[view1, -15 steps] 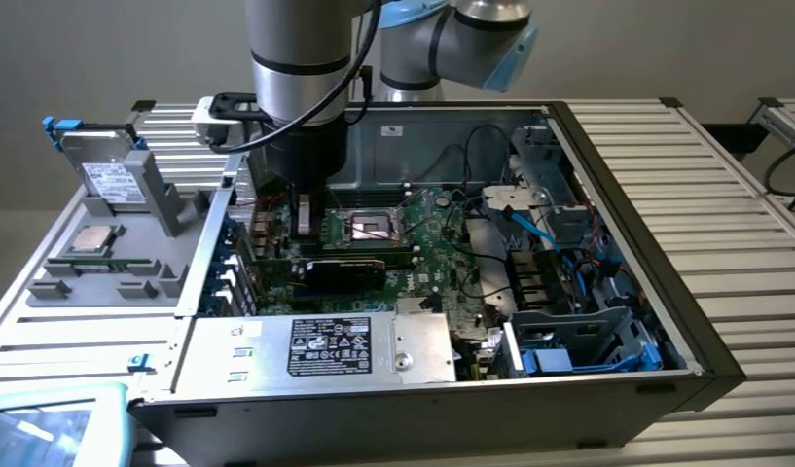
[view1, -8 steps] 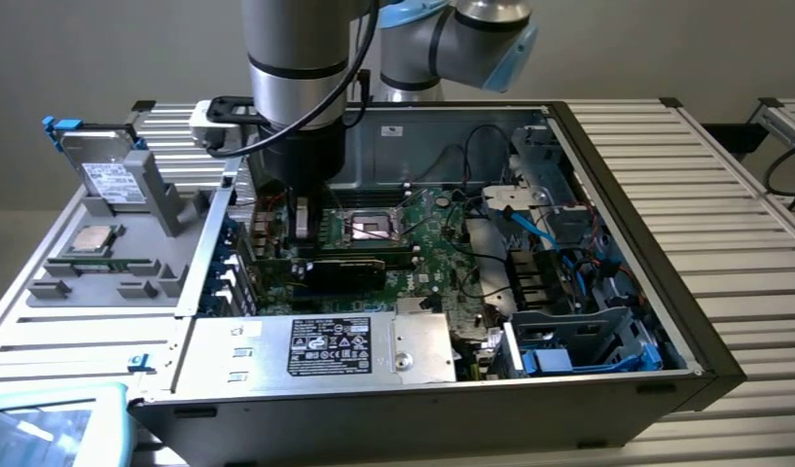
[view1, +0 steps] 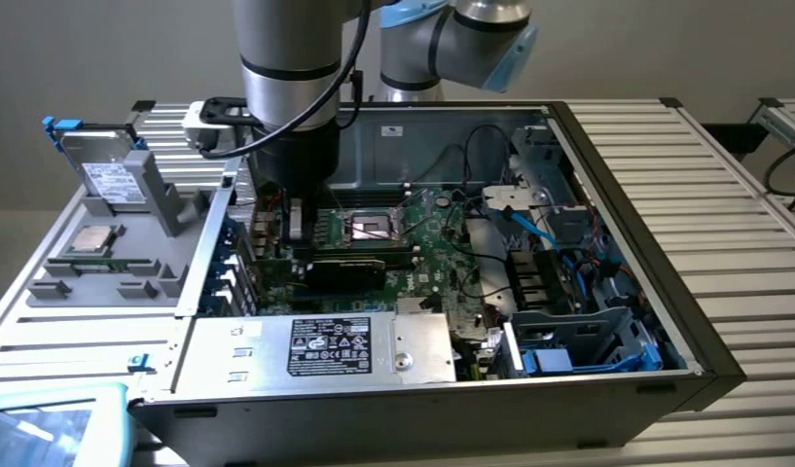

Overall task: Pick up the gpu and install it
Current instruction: 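Press down on the gpu until it lock into place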

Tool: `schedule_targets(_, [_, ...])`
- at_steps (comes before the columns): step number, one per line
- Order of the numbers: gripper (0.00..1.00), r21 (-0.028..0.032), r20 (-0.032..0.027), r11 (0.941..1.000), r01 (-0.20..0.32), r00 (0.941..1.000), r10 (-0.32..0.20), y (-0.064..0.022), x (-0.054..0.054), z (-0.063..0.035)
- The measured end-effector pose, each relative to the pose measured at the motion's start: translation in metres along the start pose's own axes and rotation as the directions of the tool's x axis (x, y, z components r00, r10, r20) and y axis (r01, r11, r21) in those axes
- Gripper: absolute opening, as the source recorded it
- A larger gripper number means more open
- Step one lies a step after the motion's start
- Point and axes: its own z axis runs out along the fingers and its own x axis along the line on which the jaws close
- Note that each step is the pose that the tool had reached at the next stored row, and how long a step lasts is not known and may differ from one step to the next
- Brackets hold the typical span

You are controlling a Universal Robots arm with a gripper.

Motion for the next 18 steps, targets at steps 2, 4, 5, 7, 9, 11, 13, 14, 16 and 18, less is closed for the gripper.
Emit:
schedule_targets(2, [0.12,-0.0001,-0.0001,1.0000,0.000,1.0000,0.000,0.0001,0.0000,0.0000])
schedule_targets(4, [0.12,0.0001,0.0000,1.0000,0.000,1.0000,0.000,0.0006,0.0001,0.0005])
schedule_targets(5, [0.12,0.0000,-0.0001,1.0000,0.000,1.0000,0.000,0.0007,0.0001,0.0005])
schedule_targets(7, [0.12,0.0000,-0.0001,1.0000,0.000,1.0000,0.000,0.0007,0.0001,0.0005])
schedule_targets(9, [0.12,-0.0001,-0.0002,1.0000,0.000,1.0000,0.000,0.0007,0.0001,0.0006])
schedule_targets(11, [0.12,0.0011,0.0003,1.0000,0.000,1.0000,0.000,0.0007,0.0001,0.0021])
schedule_targets(13, [0.12,0.0012,0.0004,1.0000,0.000,1.0000,0.000,0.0007,0.0002,0.0024])
schedule_targets(14, [0.12,0.0013,0.0004,1.0000,0.000,1.0000,0.000,0.0006,0.0001,0.0024])
schedule_targets(16, [0.12,0.0015,0.0006,1.0000,0.000,1.0000,0.000,0.0006,0.0001,0.0029])
schedule_targets(18, [0.12,0.0017,0.0007,1.0000,0.000,1.0000,0.000,0.0005,0.0001,0.0038])
